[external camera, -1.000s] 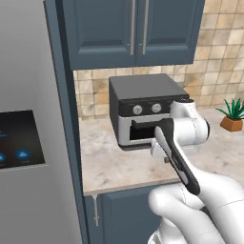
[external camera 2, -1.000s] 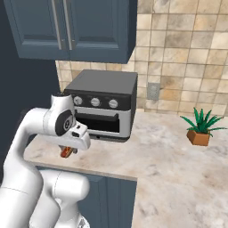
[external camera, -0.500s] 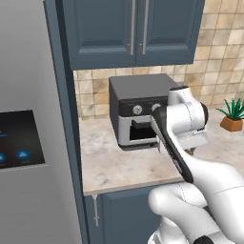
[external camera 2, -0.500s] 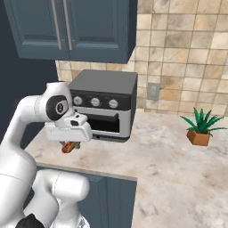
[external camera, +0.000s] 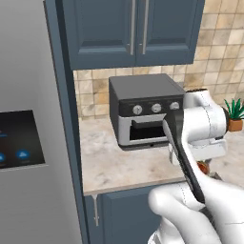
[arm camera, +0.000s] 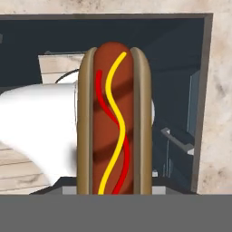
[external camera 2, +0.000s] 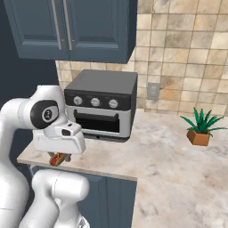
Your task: Store the hot dog in the freezer for long-term storage. Close the freezer door after placing the cooked food.
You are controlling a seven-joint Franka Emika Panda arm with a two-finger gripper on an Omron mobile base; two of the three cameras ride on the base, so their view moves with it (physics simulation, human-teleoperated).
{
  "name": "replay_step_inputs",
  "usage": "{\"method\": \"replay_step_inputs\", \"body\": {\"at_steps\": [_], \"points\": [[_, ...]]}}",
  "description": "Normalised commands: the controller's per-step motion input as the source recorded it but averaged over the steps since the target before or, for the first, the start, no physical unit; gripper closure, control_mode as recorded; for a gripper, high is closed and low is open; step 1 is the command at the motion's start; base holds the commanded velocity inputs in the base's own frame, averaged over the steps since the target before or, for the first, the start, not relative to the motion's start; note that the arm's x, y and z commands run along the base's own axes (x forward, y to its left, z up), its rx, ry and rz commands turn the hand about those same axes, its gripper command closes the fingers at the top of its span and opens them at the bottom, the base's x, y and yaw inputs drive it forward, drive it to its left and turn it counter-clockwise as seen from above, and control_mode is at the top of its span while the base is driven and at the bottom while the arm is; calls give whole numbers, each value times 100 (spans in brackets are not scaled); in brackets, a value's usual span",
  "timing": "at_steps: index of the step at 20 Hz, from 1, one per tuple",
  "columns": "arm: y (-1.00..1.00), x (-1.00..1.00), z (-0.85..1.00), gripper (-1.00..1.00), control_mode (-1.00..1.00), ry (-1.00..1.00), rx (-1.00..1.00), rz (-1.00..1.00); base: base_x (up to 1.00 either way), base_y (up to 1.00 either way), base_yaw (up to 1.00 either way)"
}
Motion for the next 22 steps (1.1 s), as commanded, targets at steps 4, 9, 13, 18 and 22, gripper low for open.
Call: {"method": "replay_step_inputs", "body": {"at_steps": [4, 9, 13, 18, 22], "points": [[0, -48, 34, 100, -100, 0, 14, 0, 0, 0, 0], [2, -6, 40, 100, -100, 0, 10, 0, 0, 0, 0], [18, 0, 2, 100, -100, 0, 0, 0, 0, 0, 0], [8, 0, 0, 100, -100, -1, -1, 0, 0, 0, 0], [0, 0, -22, 100, -100, -16, -2, 0, 0, 0, 0]]}}
